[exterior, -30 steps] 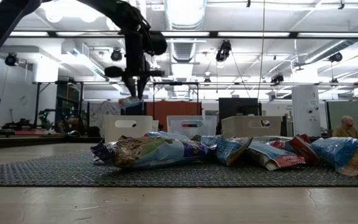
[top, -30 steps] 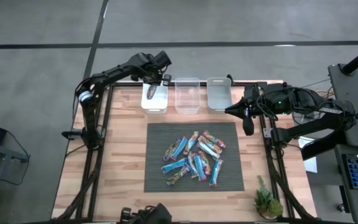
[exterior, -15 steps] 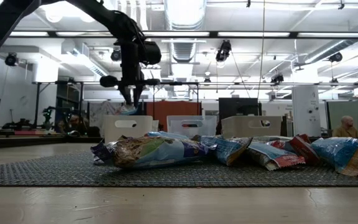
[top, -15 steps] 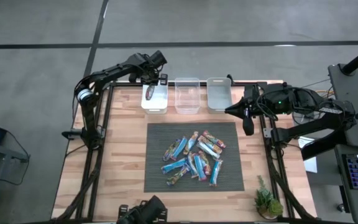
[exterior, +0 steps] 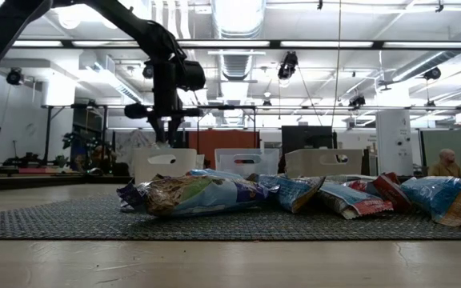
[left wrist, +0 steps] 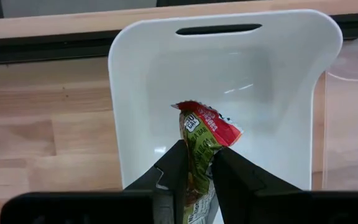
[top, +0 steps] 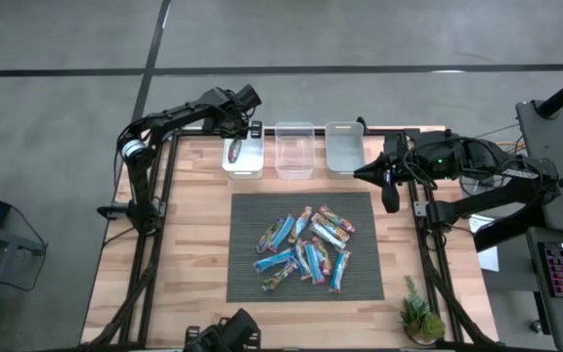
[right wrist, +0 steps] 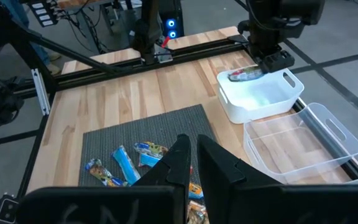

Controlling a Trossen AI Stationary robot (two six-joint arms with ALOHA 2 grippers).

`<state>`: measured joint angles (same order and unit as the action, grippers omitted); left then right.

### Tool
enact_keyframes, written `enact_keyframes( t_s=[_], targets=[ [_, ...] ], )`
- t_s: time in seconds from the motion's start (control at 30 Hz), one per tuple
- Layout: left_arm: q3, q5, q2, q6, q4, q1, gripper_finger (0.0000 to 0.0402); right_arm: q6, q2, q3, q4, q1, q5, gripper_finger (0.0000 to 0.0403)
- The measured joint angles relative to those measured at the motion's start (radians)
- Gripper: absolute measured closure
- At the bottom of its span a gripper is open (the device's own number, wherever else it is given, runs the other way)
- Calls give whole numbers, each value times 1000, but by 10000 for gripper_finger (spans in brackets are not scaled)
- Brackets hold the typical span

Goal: Pick and place Granola Bars by type
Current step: Put the red granola bar into the white bin

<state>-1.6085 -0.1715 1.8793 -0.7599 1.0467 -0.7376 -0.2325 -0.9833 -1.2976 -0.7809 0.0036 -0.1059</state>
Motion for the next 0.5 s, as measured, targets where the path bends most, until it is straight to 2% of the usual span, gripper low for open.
enact_keyframes(
  t_s=[0.5],
  targets=[
    [0,12,0,0,0,0,349,0,0,0,0,0,0,380]
  ],
)
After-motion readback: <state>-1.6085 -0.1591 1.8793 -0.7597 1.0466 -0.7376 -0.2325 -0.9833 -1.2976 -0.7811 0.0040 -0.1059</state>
